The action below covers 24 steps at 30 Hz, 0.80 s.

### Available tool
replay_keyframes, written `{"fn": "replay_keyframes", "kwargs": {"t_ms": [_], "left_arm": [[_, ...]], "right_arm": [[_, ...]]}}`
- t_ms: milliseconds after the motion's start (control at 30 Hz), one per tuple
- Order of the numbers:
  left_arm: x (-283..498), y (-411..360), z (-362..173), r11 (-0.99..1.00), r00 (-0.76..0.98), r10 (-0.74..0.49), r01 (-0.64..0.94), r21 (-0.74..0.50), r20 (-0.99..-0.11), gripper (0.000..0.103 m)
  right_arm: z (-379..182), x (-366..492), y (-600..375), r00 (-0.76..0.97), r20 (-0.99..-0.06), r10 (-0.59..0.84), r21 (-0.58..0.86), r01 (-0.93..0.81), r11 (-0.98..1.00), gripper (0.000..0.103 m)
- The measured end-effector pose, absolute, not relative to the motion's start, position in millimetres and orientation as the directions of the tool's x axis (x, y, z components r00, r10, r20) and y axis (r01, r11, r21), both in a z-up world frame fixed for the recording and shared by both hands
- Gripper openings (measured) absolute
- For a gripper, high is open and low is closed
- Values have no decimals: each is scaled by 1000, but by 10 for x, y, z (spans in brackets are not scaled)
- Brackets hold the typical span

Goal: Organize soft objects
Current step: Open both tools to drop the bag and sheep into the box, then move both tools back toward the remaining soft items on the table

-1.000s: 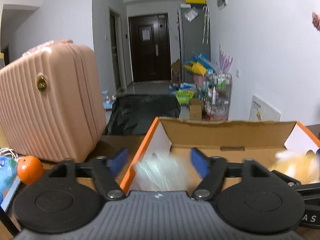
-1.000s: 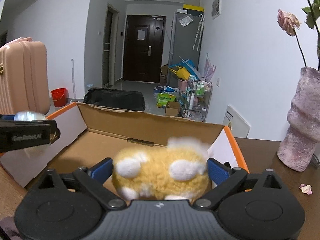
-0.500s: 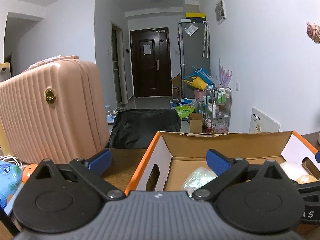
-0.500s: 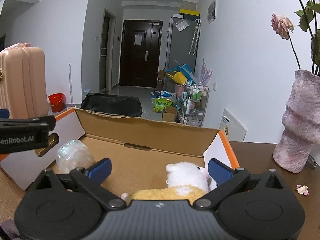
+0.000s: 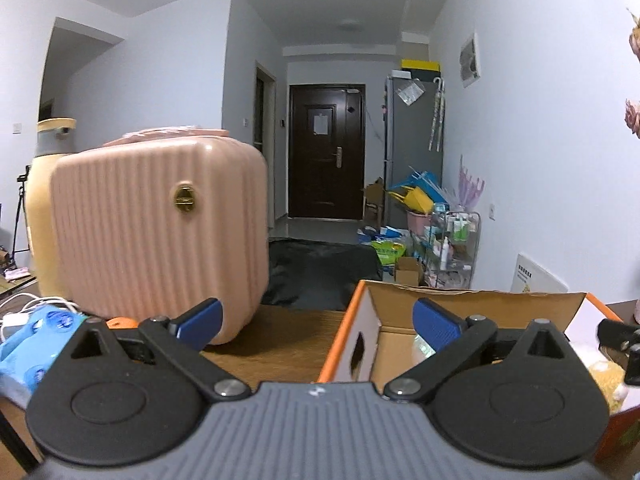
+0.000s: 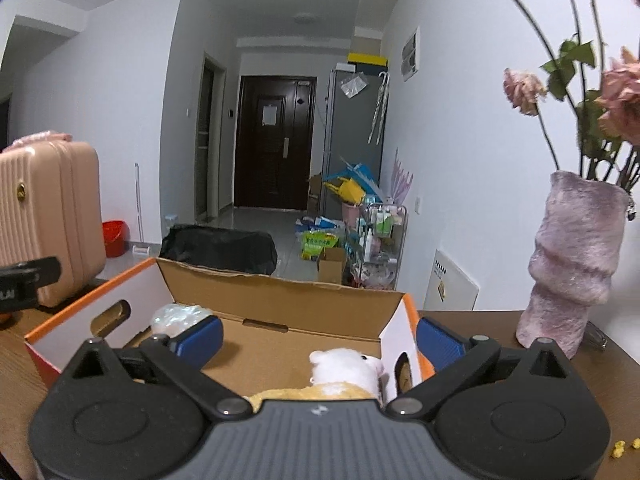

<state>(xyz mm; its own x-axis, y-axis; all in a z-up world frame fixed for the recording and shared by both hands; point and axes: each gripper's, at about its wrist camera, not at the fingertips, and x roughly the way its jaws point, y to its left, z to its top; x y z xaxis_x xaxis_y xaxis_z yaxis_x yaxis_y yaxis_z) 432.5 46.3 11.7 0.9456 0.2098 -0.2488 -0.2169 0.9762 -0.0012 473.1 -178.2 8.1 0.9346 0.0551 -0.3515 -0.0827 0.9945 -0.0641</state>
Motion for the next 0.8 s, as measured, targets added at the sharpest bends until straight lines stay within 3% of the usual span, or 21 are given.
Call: {"fn": "replay_keyframes", "kwargs": {"t_ms": [233,800], "left_arm": [[4040,448,70,975,945,220,-214,53,-243,103],[3281,807,190,949,928,308,-316,-7,-208,103]], "right_arm": [[137,4444,-1856,944,-324,66,-61,-91,994,103],[179,3642,-1985,954,-282,105,-49,-123,991,103]]}}
